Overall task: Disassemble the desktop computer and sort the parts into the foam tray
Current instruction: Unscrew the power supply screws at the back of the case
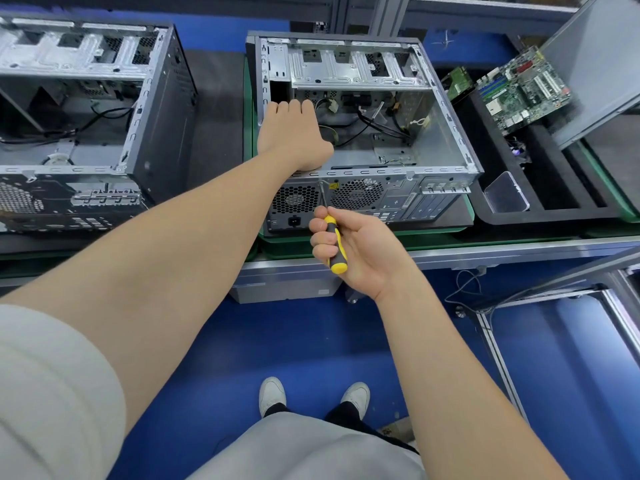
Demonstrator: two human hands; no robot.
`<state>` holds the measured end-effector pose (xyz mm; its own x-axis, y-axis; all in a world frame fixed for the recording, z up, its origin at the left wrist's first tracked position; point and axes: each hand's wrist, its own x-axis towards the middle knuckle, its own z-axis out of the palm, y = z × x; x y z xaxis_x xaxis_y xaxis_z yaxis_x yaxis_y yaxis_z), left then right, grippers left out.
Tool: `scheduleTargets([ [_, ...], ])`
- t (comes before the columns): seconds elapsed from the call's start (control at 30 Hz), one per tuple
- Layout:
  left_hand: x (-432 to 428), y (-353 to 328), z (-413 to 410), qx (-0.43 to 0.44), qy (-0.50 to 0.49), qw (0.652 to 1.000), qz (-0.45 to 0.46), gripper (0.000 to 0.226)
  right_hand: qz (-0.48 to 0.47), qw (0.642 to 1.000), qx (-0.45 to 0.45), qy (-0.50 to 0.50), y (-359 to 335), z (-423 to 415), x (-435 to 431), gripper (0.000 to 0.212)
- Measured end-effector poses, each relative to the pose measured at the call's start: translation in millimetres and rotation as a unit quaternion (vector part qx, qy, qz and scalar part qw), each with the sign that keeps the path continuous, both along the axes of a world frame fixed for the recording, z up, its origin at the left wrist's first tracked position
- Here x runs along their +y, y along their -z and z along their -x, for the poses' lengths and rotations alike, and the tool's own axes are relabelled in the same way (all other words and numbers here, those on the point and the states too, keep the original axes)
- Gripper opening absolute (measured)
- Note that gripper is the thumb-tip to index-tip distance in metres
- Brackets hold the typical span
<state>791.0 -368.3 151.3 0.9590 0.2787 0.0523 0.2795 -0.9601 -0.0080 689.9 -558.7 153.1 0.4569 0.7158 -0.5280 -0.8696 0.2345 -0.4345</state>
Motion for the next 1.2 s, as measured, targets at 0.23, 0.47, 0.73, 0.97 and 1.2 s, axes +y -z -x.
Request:
scheduleTargets([
  [0.23, 1.7, 0.6, 0.6, -0.006, 0.003, 1.000, 0.001, 0.062, -0.201, 0.971, 0.119, 0.049, 15.9, 26.3, 8.9, 0.035],
  [0.47, 0.9, 1.3, 0.6, -0.008, 0.001, 1.000, 0.000, 0.059, 0.022, 0.996, 0.003, 0.081, 9.1, 22.7, 17.9, 0.026],
  [0.73, -1.0, 0.8, 0.5, -0.009, -0.003, 1.000, -0.005, 0.062, 0.470, 0.724, -0.505, -0.002, 11.9, 20.9, 17.0, 0.030],
  [0.97, -1.2, -0.9, 1.8, -0.005, -0.004, 1.000, 0.000, 0.063, 0.594, 0.536, -0.599, -0.035, 21.0, 25.9, 23.5, 0.018],
  [1.2, -1.2, -3.1, 3.1, -0.004, -0.002, 1.000, 0.003, 0.060, 0.356, 0.900, -0.251, 0.004, 0.9, 2.0, 4.1, 0.038],
])
